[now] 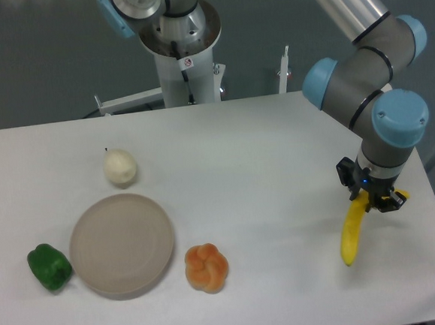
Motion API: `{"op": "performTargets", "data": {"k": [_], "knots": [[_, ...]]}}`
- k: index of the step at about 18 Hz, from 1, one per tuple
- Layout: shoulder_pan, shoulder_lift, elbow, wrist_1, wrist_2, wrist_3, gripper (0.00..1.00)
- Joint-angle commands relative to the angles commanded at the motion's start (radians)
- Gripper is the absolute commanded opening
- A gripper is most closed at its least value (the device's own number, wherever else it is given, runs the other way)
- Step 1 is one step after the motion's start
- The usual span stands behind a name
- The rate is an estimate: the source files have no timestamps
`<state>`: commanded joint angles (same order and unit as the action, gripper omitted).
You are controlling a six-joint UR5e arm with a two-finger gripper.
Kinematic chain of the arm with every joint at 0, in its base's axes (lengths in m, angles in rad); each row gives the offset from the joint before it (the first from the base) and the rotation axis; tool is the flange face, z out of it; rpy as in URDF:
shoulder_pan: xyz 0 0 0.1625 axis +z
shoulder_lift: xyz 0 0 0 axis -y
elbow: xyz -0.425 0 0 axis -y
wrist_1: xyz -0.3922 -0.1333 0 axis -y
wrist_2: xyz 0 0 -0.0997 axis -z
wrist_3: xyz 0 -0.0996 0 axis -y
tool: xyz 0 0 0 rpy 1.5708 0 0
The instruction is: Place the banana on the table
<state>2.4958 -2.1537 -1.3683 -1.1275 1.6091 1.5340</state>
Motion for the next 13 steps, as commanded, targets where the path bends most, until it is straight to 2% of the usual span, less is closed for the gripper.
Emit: {"op": "performTargets", "data": {"k": [13], "knots": [[0.002, 0.012, -0.012, -0.002, -0.006, -0.002, 0.0]]}}
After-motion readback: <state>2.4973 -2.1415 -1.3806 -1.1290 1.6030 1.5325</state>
